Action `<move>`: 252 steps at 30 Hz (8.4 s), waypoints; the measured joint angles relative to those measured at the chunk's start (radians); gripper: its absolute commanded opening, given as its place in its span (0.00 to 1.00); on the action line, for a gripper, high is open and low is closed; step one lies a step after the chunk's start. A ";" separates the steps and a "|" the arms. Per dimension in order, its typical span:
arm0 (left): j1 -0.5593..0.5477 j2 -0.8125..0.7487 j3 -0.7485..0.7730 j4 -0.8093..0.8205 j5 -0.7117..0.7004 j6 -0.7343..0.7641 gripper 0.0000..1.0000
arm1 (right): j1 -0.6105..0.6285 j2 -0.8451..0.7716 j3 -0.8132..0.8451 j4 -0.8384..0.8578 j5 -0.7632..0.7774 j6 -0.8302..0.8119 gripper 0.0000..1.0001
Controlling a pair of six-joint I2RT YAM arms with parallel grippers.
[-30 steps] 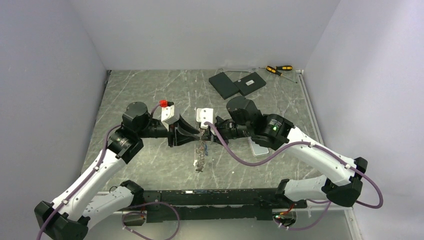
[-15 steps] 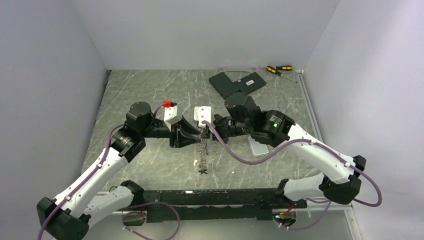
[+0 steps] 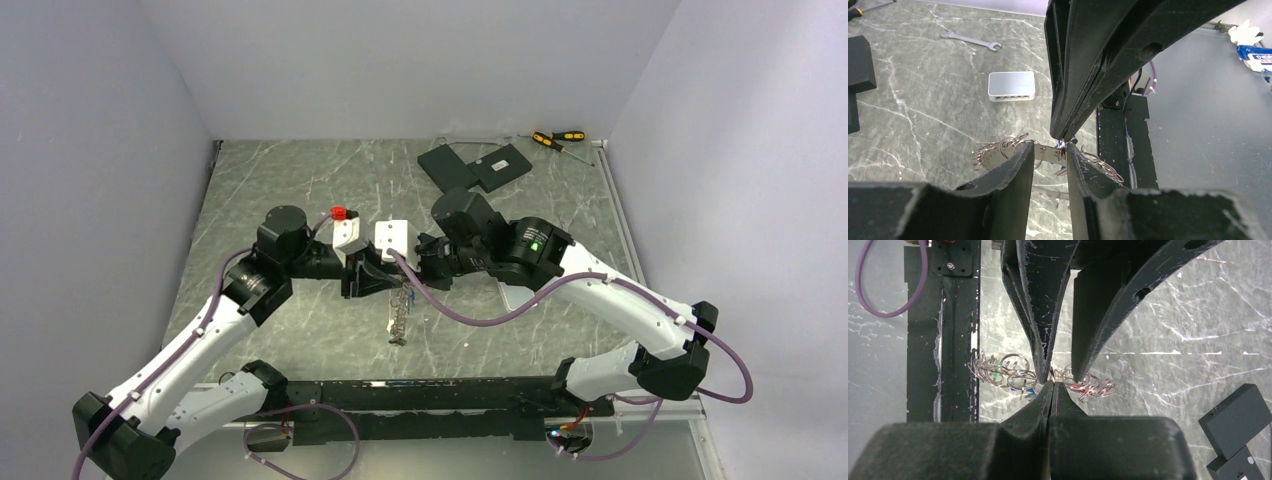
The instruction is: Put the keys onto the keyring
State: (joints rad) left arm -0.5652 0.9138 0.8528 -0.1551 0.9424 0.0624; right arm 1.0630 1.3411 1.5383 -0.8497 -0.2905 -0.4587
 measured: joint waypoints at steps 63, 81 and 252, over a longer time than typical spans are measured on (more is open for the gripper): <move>-0.007 -0.203 -0.129 0.264 -0.011 -0.130 0.00 | -0.308 -0.208 -0.428 0.629 -0.663 0.306 0.22; 0.006 -0.202 -0.130 0.280 0.003 -0.139 0.00 | -0.296 -0.204 -0.404 0.610 -0.686 0.302 0.30; 0.035 -0.198 -0.042 0.069 -0.050 -0.009 0.37 | -0.111 -0.063 -0.118 0.185 -0.232 0.092 0.00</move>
State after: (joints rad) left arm -0.5301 0.7155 0.8108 -0.0864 0.8925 0.0536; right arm 0.9516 1.2785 1.4200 -0.6643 -0.5228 -0.3668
